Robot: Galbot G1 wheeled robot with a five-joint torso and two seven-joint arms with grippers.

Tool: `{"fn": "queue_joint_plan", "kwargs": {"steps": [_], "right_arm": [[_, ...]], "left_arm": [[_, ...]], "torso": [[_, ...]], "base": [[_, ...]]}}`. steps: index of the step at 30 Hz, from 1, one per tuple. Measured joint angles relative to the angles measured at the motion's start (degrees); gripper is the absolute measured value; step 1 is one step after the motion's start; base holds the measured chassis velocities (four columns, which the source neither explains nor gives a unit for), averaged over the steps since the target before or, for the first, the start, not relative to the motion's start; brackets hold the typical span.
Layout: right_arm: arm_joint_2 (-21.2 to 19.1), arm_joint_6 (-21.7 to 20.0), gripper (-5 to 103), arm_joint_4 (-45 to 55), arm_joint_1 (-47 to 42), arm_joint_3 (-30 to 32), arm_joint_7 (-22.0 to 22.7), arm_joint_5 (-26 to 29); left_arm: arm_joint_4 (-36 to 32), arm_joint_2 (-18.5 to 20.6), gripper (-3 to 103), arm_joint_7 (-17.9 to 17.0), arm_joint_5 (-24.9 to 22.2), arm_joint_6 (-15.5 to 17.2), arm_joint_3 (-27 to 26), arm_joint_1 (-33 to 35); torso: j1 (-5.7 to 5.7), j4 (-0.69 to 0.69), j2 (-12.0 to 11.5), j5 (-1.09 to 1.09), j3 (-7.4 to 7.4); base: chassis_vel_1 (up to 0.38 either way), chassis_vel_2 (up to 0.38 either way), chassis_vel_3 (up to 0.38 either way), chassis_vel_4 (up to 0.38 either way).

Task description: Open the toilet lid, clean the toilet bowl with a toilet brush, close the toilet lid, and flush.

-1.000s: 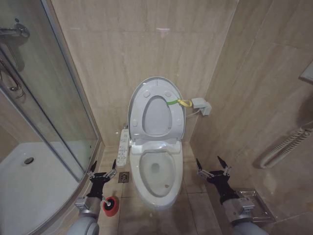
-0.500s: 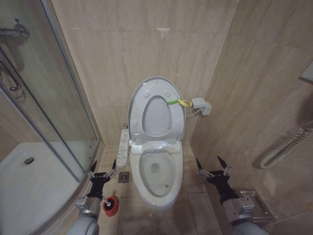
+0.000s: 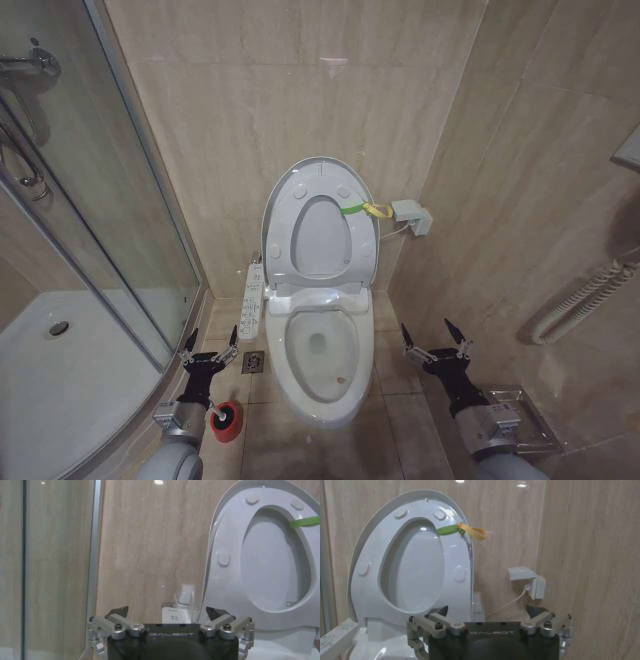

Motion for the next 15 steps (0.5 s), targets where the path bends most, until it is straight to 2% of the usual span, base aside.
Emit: {"fn": "queue_joint_plan", "kwargs": {"steps": [15], "right_arm": [[0.0,0.0,100,0.0,0.0,0.0,0.0,0.0]], "left_arm": [[0.0,0.0,100,0.0,0.0,0.0,0.0,0.0]], "torso": [[0.0,0.0,0.0,0.0,0.0]], "base": [[0.0,0.0,0.0,0.0]]}}
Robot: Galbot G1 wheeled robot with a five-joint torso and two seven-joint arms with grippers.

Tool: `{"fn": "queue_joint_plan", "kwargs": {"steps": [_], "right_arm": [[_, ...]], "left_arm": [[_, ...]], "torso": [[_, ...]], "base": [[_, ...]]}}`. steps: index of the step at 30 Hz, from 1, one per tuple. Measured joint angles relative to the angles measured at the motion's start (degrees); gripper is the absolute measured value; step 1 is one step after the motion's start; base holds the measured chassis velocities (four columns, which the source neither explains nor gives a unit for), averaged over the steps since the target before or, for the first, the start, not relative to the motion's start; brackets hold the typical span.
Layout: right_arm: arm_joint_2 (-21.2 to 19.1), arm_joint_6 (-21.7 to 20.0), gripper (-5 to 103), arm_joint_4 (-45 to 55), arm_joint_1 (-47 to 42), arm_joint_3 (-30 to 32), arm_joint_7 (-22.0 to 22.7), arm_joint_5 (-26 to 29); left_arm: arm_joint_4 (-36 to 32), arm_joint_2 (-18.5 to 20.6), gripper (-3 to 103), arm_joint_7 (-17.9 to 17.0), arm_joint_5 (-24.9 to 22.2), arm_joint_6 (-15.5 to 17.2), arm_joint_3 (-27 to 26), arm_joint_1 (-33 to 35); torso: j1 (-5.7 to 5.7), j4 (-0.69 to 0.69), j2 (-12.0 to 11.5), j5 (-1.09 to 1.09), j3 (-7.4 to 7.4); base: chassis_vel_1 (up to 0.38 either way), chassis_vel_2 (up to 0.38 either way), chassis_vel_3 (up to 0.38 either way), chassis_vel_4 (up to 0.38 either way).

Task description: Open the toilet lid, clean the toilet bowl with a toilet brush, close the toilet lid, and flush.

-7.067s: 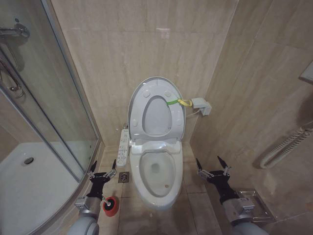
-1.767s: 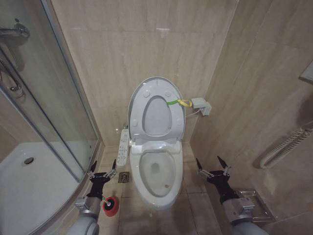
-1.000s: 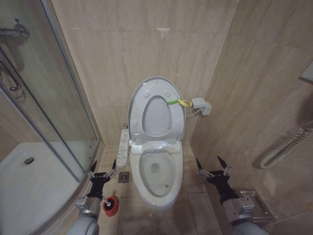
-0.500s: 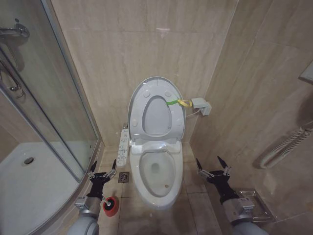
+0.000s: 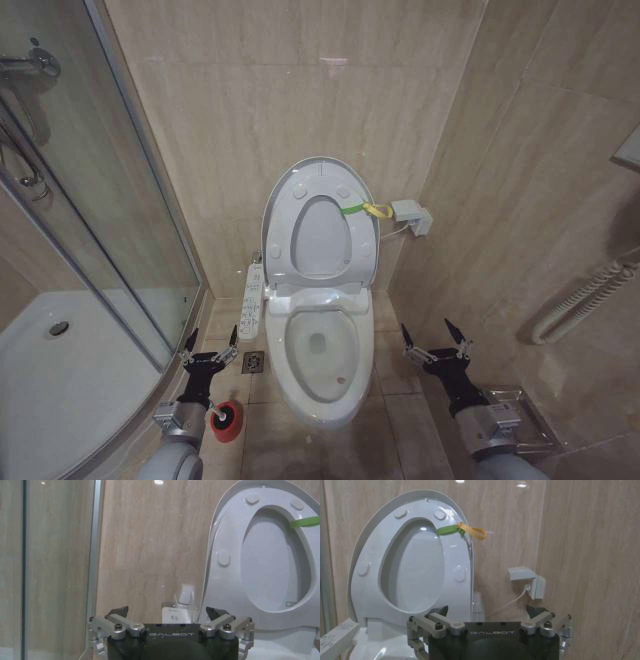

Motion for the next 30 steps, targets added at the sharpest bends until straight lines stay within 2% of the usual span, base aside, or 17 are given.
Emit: {"fn": "queue_joint_plan", "kwargs": {"steps": [9,13,16,17,21,23,24,26,27,28,30], "right_arm": [[0.0,0.0,100,0.0,0.0,0.0,0.0,0.0],[0.0,0.0,100,0.0,0.0,0.0,0.0,0.0],[0.0,0.0,100,0.0,0.0,0.0,0.0,0.0],[0.0,0.0,100,0.0,0.0,0.0,0.0,0.0],[0.0,0.0,100,0.0,0.0,0.0,0.0,0.0],[0.0,0.0,100,0.0,0.0,0.0,0.0,0.0],[0.0,0.0,100,0.0,0.0,0.0,0.0,0.0],[0.0,0.0,100,0.0,0.0,0.0,0.0,0.0],[0.0,0.0,100,0.0,0.0,0.0,0.0,0.0],[0.0,0.0,100,0.0,0.0,0.0,0.0,0.0],[0.0,0.0,100,0.0,0.0,0.0,0.0,0.0]], "left_arm": [[-0.1,0.0,100,0.0,0.0,0.1,-0.1,0.1],[-2.1,0.1,100,0.1,-0.4,2.6,-1.7,1.3],[-7.2,0.3,100,0.4,-1.4,8.5,-5.5,4.5],[-7.2,0.3,100,0.4,-1.4,8.5,-5.5,4.5],[-13.7,0.6,100,0.9,-2.8,16.2,-10.4,8.6],[-14.4,0.7,100,0.9,-3.0,17.1,-11.0,9.1],[-17.0,0.8,100,1.1,-3.5,20.1,-13.0,10.6],[-20.3,1.0,100,1.3,-4.2,23.9,-15.4,12.7],[-20.3,1.0,100,1.3,-4.2,23.9,-15.4,12.7],[-22.0,1.4,100,2.5,-4.6,26.0,-17.2,14.2],[-21.2,2.7,100,5.6,-5.6,26.1,-18.7,15.8]], "torso": [[0.0,0.0,0.0,0.0,0.0],[0.0,-0.01,0.0,-0.04,0.0],[0.0,0.01,0.0,-0.02,0.0],[0.0,0.01,0.0,-0.02,0.0],[0.0,0.01,0.0,-0.01,0.0],[0.0,0.0,0.0,-0.01,0.0],[0.0,0.0,0.0,-0.01,0.0],[0.0,0.0,0.0,-0.01,0.0],[0.0,0.0,0.0,-0.01,0.0],[0.0,0.0,0.0,-0.02,0.0],[0.0,0.03,0.0,0.05,0.0]], "base": [[0.0,0.0,0.0,0.0],[0.0,0.0,0.0,0.0],[0.0,0.0,0.0,0.0],[0.0,0.0,0.0,0.0],[0.0,0.0,0.0,0.0],[0.0,0.0,0.0,0.0],[0.0,0.0,0.0,0.0],[0.0,0.0,0.0,0.0],[0.0,0.0,0.0,0.0],[0.0,0.0,0.0,0.0],[0.0,0.0,0.0,0.0]]}}
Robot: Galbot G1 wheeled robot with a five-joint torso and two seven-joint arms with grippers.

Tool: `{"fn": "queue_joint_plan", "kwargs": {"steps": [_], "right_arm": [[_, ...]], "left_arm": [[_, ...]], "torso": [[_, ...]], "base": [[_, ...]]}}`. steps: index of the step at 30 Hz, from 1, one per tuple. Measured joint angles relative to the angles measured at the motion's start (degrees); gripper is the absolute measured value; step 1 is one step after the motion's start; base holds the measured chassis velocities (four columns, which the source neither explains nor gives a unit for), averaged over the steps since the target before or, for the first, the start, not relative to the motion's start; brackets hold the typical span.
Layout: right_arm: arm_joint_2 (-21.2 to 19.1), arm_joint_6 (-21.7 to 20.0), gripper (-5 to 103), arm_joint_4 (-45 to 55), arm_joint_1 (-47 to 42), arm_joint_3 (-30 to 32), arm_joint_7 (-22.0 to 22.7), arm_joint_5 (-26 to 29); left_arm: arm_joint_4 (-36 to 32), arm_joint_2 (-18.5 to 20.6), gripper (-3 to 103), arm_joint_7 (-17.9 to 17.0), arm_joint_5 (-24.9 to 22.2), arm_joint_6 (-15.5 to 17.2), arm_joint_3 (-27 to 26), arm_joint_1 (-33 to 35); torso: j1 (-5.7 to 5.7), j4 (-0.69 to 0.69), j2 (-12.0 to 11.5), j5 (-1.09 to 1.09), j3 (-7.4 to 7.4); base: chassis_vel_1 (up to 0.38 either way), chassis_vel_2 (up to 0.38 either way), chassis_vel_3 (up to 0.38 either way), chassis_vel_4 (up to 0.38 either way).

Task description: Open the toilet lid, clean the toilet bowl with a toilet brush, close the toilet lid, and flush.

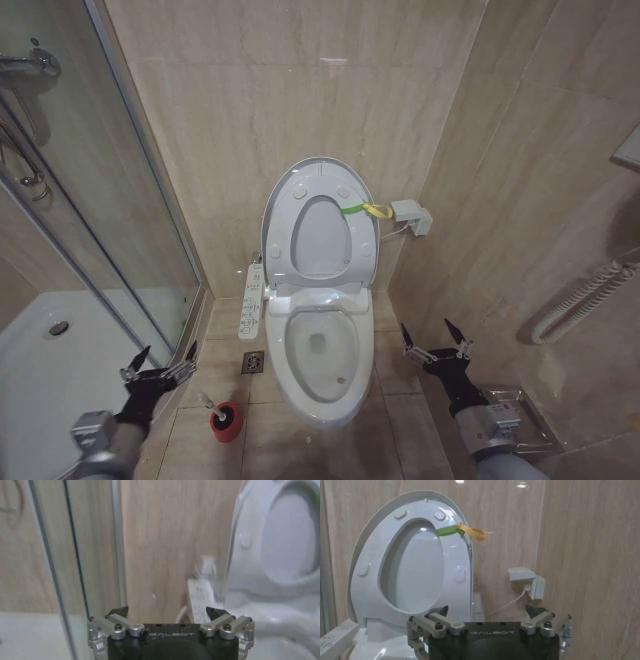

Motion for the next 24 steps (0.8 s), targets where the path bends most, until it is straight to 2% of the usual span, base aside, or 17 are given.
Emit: {"fn": "queue_joint_plan", "kwargs": {"steps": [3,7,9,11,13,19,24], "right_arm": [[0.0,0.0,100,0.0,0.0,0.0,0.0,0.0],[0.0,0.0,100,0.0,0.0,0.0,0.0,0.0],[0.0,0.0,100,0.0,0.0,0.0,0.0,0.0],[0.0,0.0,100,0.0,0.0,0.0,0.0,0.0],[0.0,0.0,100,0.0,0.0,0.0,0.0,0.0],[0.0,0.0,100,0.0,0.0,0.0,0.0,0.0],[0.0,0.0,100,0.0,0.0,0.0,0.0,0.0]], "left_arm": [[2.9,0.6,100,0.9,-0.5,-0.5,0.3,0.0],[5.6,0.7,100,0.8,0.6,-2.0,1.7,-0.6],[8.1,0.6,100,-0.7,3.3,-6.3,3.4,-1.1],[8.8,0.6,100,-1.2,4.4,-7.0,3.7,-1.4],[9.8,-0.4,100,-0.1,7.0,-8.9,4.5,-1.6],[11.9,-2.3,100,-0.1,11.0,-10.9,8.5,-1.6],[14.0,-3.6,100,-1.3,11.2,-11.9,11.3,-2.0]], "torso": [[0.0,-0.04,0.0,-0.08,0.0],[0.0,-0.03,0.0,-0.06,0.0],[0.01,-0.03,0.0,-0.06,0.0],[0.01,-0.03,0.0,-0.06,0.0],[0.01,-0.02,0.0,-0.05,0.0],[0.01,-0.03,0.0,-0.04,0.0],[0.01,-0.02,0.0,-0.04,0.0]], "base": [[0.0,0.0,0.0,0.0],[0.0,0.0,0.0,0.0],[0.0,0.0,0.0,0.0],[0.0,0.0,0.0,0.0],[0.0,0.0,0.0,0.0],[0.0,0.0,0.0,0.0],[0.0,0.0,0.0,0.0]]}}
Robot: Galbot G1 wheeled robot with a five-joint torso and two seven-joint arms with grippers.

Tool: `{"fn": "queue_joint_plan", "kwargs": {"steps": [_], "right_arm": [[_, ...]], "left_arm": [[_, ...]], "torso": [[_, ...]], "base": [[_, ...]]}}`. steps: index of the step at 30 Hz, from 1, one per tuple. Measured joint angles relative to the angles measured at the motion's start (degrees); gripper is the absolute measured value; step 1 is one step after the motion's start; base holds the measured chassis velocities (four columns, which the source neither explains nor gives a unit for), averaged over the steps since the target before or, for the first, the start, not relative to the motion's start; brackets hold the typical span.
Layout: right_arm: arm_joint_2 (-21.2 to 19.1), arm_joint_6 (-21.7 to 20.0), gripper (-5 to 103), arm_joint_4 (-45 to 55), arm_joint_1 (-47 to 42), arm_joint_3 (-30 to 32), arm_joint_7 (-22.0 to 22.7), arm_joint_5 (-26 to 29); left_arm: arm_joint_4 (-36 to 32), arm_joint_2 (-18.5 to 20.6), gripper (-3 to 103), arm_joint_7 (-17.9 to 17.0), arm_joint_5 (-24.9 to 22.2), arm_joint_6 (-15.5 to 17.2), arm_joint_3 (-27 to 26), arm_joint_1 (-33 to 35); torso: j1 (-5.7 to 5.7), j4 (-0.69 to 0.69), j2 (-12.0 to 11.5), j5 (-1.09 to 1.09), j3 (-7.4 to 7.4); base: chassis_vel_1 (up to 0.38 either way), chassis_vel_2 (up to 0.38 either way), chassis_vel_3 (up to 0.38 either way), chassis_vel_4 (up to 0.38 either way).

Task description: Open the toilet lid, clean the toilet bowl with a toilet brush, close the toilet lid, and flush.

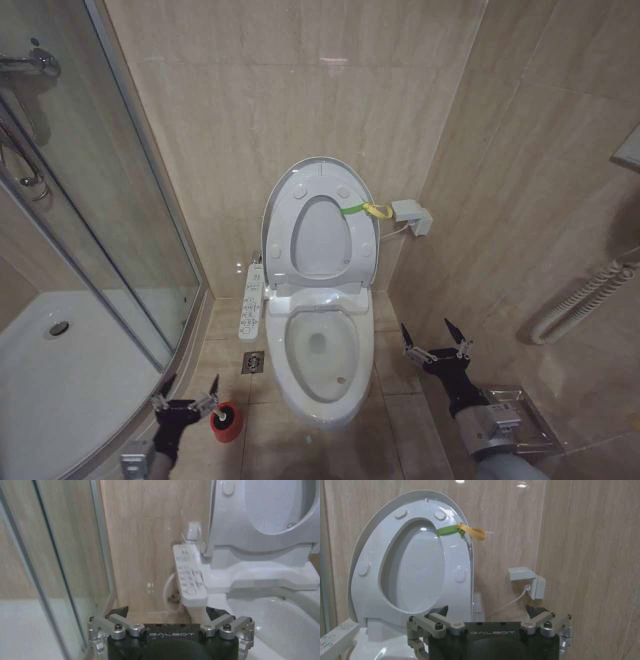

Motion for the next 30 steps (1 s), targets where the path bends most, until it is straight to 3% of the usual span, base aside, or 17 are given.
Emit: {"fn": "queue_joint_plan", "kwargs": {"steps": [4,9,13,16,22,23,30], "right_arm": [[0.0,0.0,100,0.0,0.0,0.0,0.0,0.0],[0.0,0.0,100,0.0,0.0,0.0,0.0,0.0],[0.0,0.0,100,0.0,0.0,0.0,0.0,0.0],[0.0,0.0,100,0.0,0.0,0.0,0.0,0.0],[0.0,0.0,100,0.0,0.0,0.0,0.0,0.0],[0.0,0.0,100,0.0,0.0,0.0,0.0,0.0],[0.0,0.0,100,0.0,0.0,0.0,0.0,0.0]], "left_arm": [[3.2,-1.2,100,-3.4,-1.4,-1.5,4.2,-0.8],[4.0,-1.8,100,-4.6,-1.6,-3.1,5.4,-0.8],[5.7,-2.7,100,-3.5,2.0,-5.1,4.5,-0.1],[9.9,-3.3,100,-0.8,4.5,-12.4,1.9,-0.1],[12.3,-4.0,100,1.7,4.2,-15.0,0.7,0.4],[12.7,-4.2,96,1.9,4.2,-15.3,0.9,0.4],[16.3,-5.6,96,1.8,4.5,-16.9,2.6,0.3]], "torso": [[0.0,-0.01,0.0,-0.01,0.0],[0.0,0.0,0.0,-0.01,0.0],[0.0,0.0,0.0,0.0,0.0],[0.0,0.0,0.0,0.0,0.0],[0.0,0.0,0.0,0.0,0.0],[0.0,0.0,0.0,0.0,0.0],[0.0,0.0,0.0,-0.01,0.0]], "base": [[0.0,0.0,0.0,0.0],[0.0,0.0,0.0,0.0],[0.0,0.0,0.0,0.0],[0.0,0.0,0.0,0.0],[0.0,0.0,0.0,0.0],[0.0,0.0,0.0,0.0],[0.0,0.0,0.0,0.0]]}}
